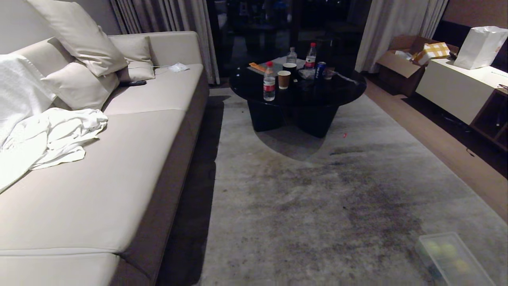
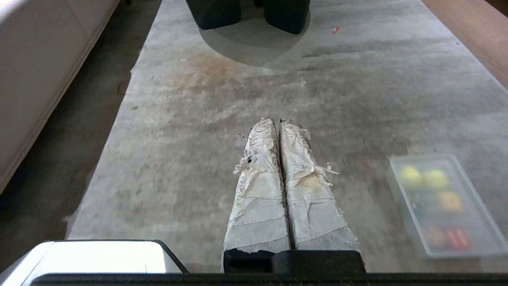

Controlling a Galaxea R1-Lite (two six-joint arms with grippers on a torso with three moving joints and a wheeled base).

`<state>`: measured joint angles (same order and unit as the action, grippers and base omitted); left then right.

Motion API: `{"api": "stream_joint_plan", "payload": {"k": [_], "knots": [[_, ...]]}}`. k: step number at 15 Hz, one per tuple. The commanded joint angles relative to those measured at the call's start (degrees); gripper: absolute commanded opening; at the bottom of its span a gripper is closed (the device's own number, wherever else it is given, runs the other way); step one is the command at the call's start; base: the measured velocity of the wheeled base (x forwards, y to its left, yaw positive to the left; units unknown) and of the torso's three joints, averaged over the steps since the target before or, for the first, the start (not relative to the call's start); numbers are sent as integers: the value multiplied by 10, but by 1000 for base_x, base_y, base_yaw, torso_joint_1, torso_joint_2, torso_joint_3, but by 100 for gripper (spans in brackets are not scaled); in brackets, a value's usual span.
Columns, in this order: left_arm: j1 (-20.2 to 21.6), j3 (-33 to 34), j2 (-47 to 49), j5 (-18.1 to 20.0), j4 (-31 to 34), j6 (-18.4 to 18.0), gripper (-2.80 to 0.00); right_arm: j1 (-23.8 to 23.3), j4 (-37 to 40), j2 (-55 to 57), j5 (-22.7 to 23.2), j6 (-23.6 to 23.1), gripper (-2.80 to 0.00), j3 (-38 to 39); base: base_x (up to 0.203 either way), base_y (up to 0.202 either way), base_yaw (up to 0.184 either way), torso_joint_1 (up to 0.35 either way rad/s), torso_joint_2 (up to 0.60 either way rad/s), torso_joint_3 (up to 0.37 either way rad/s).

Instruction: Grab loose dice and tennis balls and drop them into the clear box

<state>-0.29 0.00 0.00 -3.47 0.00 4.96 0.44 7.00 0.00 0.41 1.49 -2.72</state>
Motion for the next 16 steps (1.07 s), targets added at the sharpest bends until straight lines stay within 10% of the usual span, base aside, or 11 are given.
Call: {"api": "stream_joint_plan", "payload": {"k": [1,16], "knots": [[0,1,1,0,0,0,-280,1,0,1,0,0,-280,0,-185,0,0,-1,4,2],[0,1,1,-1,-1,-4,-280,1,0,1,1,-3,-280,0,-97,0,0,2,1,2]]}}
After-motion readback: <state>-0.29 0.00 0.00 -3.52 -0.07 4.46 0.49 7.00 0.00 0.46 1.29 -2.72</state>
